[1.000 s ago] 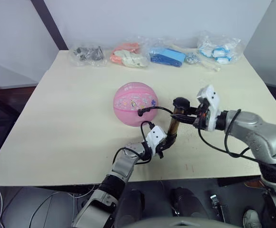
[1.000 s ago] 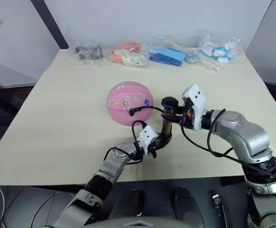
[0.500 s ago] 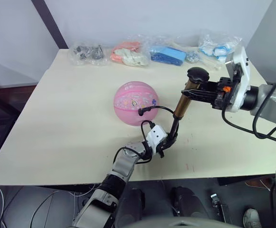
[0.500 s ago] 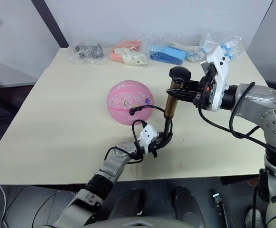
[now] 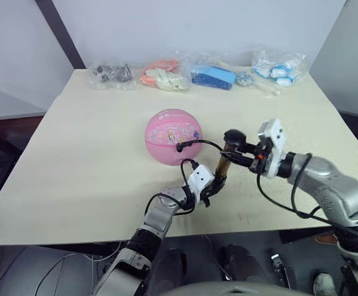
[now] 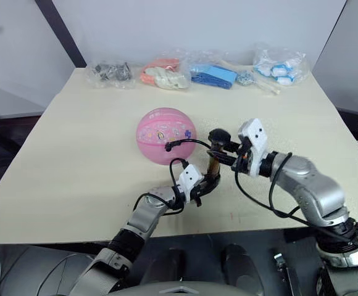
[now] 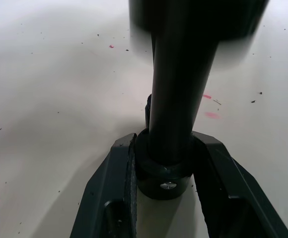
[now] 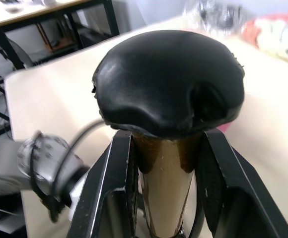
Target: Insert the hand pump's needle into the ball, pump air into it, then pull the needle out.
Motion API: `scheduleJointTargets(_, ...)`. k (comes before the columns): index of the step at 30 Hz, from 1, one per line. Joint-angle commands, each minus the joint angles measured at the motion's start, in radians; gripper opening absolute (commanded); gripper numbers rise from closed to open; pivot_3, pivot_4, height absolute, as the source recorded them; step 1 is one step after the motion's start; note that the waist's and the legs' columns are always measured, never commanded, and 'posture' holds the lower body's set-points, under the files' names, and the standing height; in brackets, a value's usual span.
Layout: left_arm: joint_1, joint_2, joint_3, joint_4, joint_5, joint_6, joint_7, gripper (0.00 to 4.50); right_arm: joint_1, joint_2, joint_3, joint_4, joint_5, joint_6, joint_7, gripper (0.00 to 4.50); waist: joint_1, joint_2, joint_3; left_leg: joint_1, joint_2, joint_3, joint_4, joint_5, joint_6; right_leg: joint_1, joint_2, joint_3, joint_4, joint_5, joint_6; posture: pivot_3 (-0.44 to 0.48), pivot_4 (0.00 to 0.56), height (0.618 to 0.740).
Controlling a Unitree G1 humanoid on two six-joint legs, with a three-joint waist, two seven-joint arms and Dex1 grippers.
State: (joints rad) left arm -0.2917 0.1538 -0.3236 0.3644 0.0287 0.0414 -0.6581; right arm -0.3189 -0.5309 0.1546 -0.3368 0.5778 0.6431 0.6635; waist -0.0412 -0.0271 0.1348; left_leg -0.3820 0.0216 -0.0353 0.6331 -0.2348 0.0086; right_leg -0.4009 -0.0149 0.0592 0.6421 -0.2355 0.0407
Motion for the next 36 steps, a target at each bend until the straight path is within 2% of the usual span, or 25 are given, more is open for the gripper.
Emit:
scheduleJointTargets(1,0.037,0.017,-0.005,0.03,0.008,0.043,-0.005,1.1,0.115,0.016,0.163,0.187,-0.135,-0.012,0.015,1.01,0.0,-0.003,-0.003,0.001,0.0,0.0,0.0,0.0,0.0,0.0,0.0,0.0,0.0,0.0,0.0,0.0,0.15,0.74)
scheduleJointTargets(3,0.037,0.016,-0.004,0.028,0.008,0.045,-0.004,1.1,0.128,0.025,0.166,0.187,-0.148,-0.026,0.026,1.01,0.0,-0.003,-0.006,0.002,0.001,-0.001,-0.001,0.0,0.0,0.002,0.001,-0.001,0.0,-0.001,-0.001,0.0,0.15,0.74)
scheduleJointTargets(8,0.037,0.02,-0.001,0.038,0.01,0.041,-0.006,1.1,0.065,0.013,0.038,0.082,-0.054,0.034,0.033,1.01,0.0,0.0,-0.007,0.002,0.001,-0.002,-0.001,0.0,0.0,0.003,0.001,-0.001,0.0,-0.001,-0.002,0.0,0.15,0.74)
scheduleJointTargets(13,0.032,0.015,-0.003,0.051,0.012,0.036,-0.006,1.1,-0.074,-0.041,-0.142,-0.042,0.109,0.162,0.019,1.01,0.005,0.007,0.003,-0.002,0.0,-0.002,-0.001,0.0,0.0,-0.001,-0.001,-0.002,-0.001,-0.001,-0.001,0.0,0.15,0.74)
scheduleJointTargets(18,0.026,0.012,-0.005,0.069,0.013,0.029,-0.007,1.1,-0.238,-0.127,-0.312,-0.096,0.283,0.306,-0.017,1.01,0.011,0.011,0.009,-0.015,-0.003,-0.003,0.001,0.0,0.0,-0.011,-0.002,-0.001,0.0,0.003,0.004,0.0,0.15,0.74)
scheduleJointTargets(23,0.024,0.015,-0.007,0.077,0.012,0.026,-0.01,1.1,-0.342,-0.184,-0.403,-0.096,0.412,0.397,-0.065,1.01,0.013,0.008,0.013,-0.016,-0.003,-0.003,0.001,0.0,0.0,-0.011,-0.002,-0.002,0.0,0.003,0.004,0.0,0.15,0.74)
scheduleJointTargets(26,0.019,0.015,-0.009,0.082,0.013,0.023,-0.013,1.1,-0.32,-0.177,-0.381,-0.094,0.403,0.387,-0.076,1.01,0.013,0.008,0.014,-0.016,-0.003,-0.003,0.002,0.0,0.0,-0.011,-0.002,-0.001,0.0,0.003,0.004,0.0,0.15,0.74)
scheduleJointTargets(32,0.005,0.015,-0.008,0.092,0.013,0.021,-0.017,1.1,-0.201,-0.132,-0.253,-0.059,0.284,0.291,-0.052,1.01,0.012,0.007,0.013,-0.014,-0.003,-0.002,0.003,0.0,0.0,-0.009,-0.002,-0.001,0.0,0.003,0.005,0.0,0.15,0.74)
scheduleJointTargets(36,0.006,0.022,-0.005,0.086,0.011,0.022,-0.018,1.1,-0.101,-0.083,-0.107,-0.017,0.182,0.21,-0.023,1.01,0.004,0.002,0.007,-0.01,-0.002,-0.002,0.004,0.0,0.0,-0.007,-0.001,-0.001,0.0,0.003,0.004,0.0,0.15,0.74)
